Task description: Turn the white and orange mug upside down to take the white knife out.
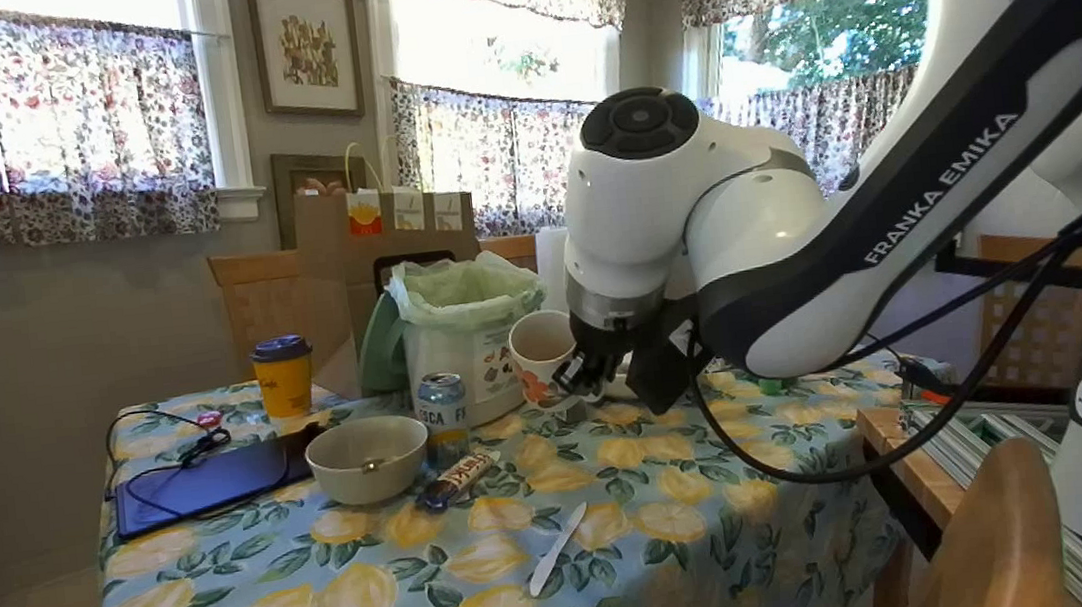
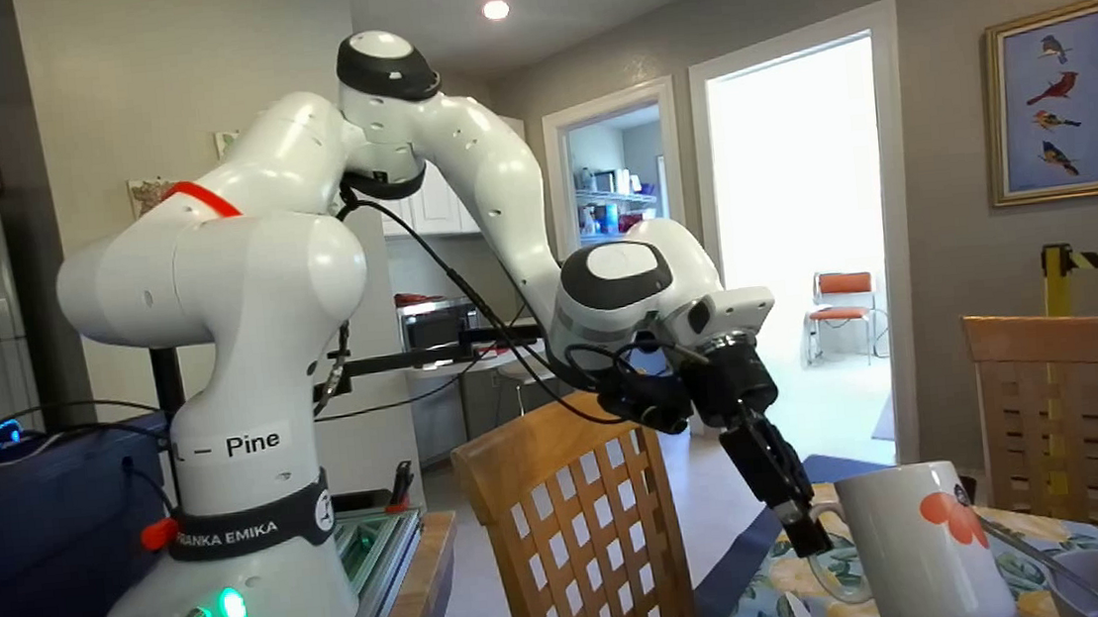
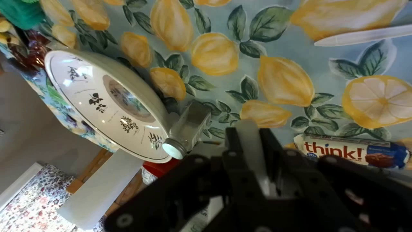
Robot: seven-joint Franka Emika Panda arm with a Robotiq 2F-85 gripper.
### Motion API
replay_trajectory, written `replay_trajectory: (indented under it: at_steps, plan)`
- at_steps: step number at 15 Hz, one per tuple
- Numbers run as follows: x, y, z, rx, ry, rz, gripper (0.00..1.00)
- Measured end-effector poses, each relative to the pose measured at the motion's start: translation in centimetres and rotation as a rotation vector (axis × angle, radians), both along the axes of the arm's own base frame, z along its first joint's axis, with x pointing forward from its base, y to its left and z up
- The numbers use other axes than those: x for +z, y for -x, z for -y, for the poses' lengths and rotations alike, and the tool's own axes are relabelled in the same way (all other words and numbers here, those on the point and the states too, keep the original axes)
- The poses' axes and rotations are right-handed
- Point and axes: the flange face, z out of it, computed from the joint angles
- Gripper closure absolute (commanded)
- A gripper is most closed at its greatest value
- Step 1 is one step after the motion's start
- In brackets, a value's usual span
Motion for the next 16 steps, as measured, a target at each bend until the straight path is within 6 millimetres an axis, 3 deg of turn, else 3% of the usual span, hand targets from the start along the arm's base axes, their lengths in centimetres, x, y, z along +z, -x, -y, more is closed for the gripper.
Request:
replay_trajectory:
  at_steps: [1, 2, 9, 16]
  plan:
    - [0.0, 0.0, 0.0, -0.001, -0.004, 0.0, 0.79]
    - [0.0, 0.0, 0.0, -0.001, -0.005, 0.0, 0.95]
    - [-1.1, 0.3, -0.2, 0.009, -0.086, -0.041, 0.95]
    - [-1.4, 0.1, 3.7, -0.013, -0.303, -0.097, 0.95]
